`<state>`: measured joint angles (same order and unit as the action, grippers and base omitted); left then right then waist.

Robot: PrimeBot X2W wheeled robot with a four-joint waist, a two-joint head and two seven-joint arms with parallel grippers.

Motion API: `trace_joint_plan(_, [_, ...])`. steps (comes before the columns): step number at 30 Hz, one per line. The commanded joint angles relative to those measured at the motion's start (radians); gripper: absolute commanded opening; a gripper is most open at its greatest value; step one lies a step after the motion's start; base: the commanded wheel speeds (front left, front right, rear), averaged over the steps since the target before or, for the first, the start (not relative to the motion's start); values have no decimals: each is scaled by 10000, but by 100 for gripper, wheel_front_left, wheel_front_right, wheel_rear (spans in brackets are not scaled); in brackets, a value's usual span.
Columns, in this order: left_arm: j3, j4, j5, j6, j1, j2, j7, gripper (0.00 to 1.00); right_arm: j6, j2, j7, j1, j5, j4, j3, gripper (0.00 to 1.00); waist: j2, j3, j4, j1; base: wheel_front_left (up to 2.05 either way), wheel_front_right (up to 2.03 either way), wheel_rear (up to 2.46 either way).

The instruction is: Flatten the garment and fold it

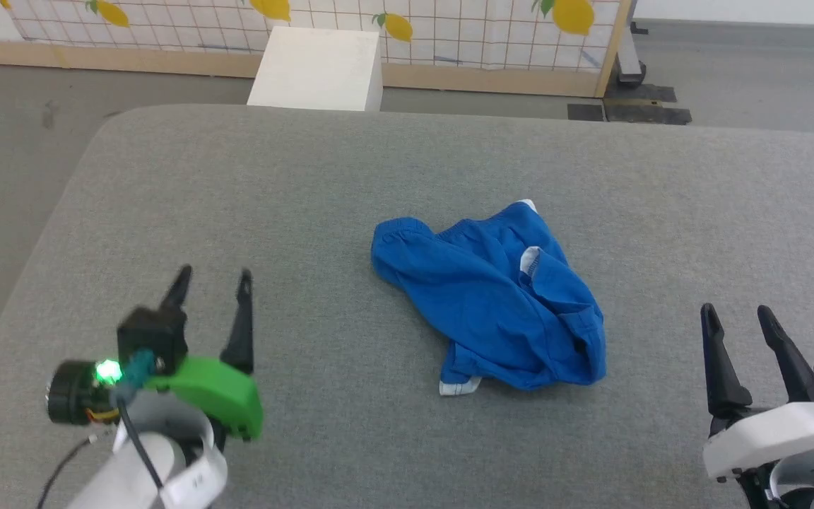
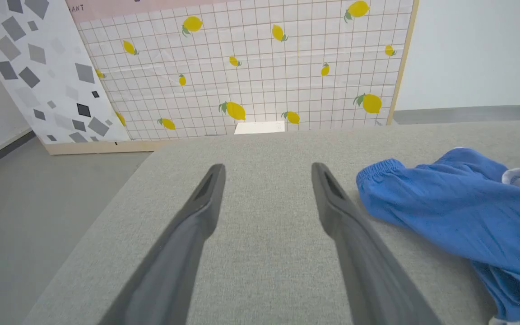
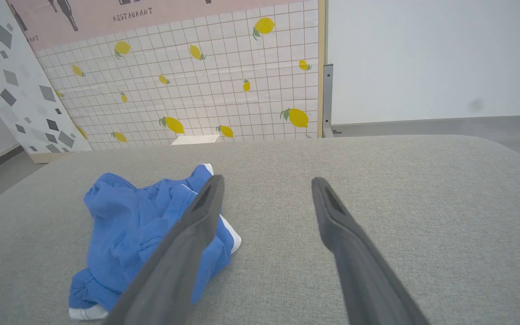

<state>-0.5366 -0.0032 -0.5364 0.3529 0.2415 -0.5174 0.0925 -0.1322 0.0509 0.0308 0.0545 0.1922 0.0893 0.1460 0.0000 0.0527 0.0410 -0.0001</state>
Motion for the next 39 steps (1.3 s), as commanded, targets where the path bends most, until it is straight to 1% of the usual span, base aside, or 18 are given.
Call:
trace_joint_plan(1, [-63,-167,79,34,-309,-111,210,100,15,-7,4,156,72,29,16,100,0,-49,64,1,0,0,0])
trace_joint_plan(4, [-57,-412,137,240,-796,-122,545,100,15,-7,-9,243,121,23,5,100,0,-84,107,1,0,0,0])
trace_joint_plan(8, [-85,-607,172,403,-1083,-124,657,100,15,-7,-1,290,157,42,6,100,0,-87,174,1,0,0,0])
trace_joint_plan(13, [-173,-725,175,385,-1039,-137,538,100,15,-7,99,315,126,98,-67,100,0,-69,283,1,0,0,0])
trace_joint_plan(15, [-191,-750,168,384,-955,-116,470,100,15,-7,317,261,111,195,-116,100,0,-15,370,1,0,0,0])
trace_joint_plan(17, [-227,-763,171,365,-874,-86,432,100,15,-7,798,122,122,383,-278,100,0,66,468,1,0,0,0])
trace_joint_plan(19, [-267,-771,166,353,-819,-33,418,100,15,-7,1726,-95,346,559,-489,100,0,189,587,1,0,0,0])
trace_joint_plan(22, [-335,-755,173,336,-721,78,440,100,15,30,3643,-685,233,957,-1049,100,0,471,819,1,0,0,0])
trace_joint_plan(24, [-377,-724,167,319,-645,172,465,100,15,94,4946,-1193,306,1116,-1251,100,0,695,1002,1,0,0,0])
trace_joint_plan(28, [-495,-609,175,227,-441,366,530,100,15,308,7491,-2345,458,974,-1294,100,0,1163,1445,1,0,0,0])
trace_joint_plan(30, [-540,-524,176,182,-331,467,585,100,15,393,8515,-2937,404,718,-1230,100,0,1378,1694,1,0,0,0])
trace_joint_plan(32, [-573,-418,176,134,-226,562,663,100,15,471,9358,-3460,315,364,-1137,100,0,1577,1929,1,0,0,0])
trace_joint_plan(34, [-616,-322,181,89,-111,671,730,100,15,515,9850,-3968,139,-34,-879,100,0,1776,2183,1,0,0,0])
trace_joint_plan(39, [-720,-73,183,-6,116,929,890,100,15,948,10462,-4709,-395,-1164,-672,100,0,2198,2794,1,0,0,0])
